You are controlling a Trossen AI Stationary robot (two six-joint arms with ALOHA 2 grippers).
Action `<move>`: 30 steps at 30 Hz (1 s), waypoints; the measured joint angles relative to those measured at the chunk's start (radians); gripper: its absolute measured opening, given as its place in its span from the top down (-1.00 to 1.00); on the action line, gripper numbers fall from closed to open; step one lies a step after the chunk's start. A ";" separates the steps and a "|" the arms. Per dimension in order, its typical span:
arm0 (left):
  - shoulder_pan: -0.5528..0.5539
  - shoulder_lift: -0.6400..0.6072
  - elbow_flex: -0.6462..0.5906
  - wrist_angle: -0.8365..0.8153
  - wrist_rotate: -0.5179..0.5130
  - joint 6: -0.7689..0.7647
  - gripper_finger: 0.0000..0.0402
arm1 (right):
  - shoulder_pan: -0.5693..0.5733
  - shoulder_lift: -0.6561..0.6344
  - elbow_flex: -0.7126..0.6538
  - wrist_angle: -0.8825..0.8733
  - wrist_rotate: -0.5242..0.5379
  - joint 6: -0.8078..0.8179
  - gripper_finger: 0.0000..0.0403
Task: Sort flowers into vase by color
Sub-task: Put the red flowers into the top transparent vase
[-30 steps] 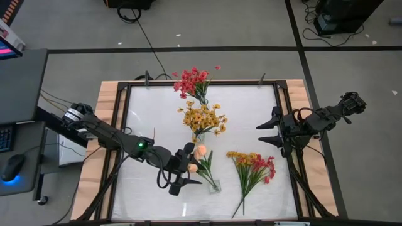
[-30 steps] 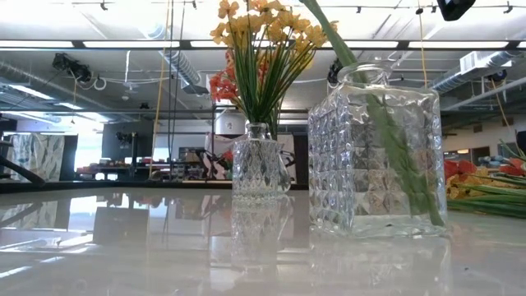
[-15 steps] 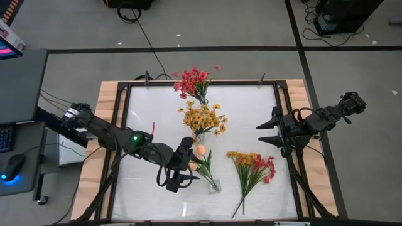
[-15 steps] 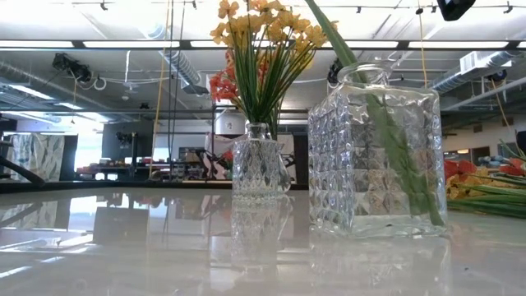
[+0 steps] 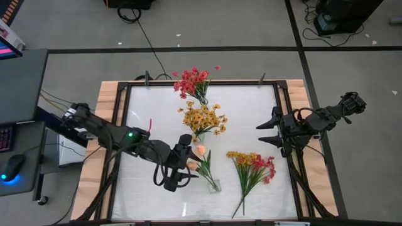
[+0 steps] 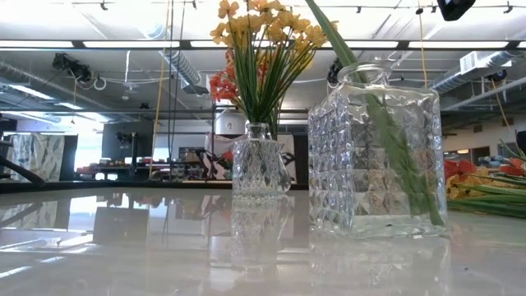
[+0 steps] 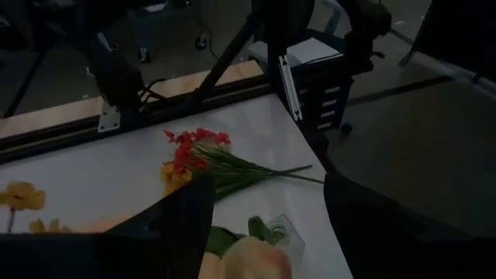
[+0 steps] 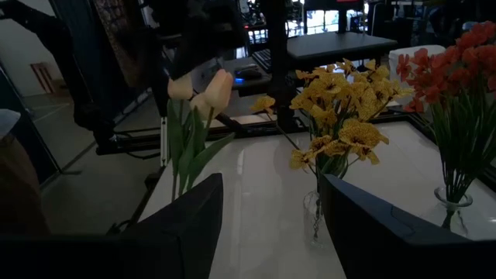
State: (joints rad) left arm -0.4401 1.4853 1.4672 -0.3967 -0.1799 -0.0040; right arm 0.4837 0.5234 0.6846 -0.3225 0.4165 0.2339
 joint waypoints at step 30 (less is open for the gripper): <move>0.049 -0.227 0.408 -0.559 -0.055 0.058 -0.24 | 0.000 0.000 0.000 0.000 0.000 0.000 -0.12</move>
State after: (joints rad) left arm -0.3909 1.2581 1.8751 -0.9561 -0.2353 0.0545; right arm 0.4837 0.5234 0.6847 -0.3225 0.4166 0.2337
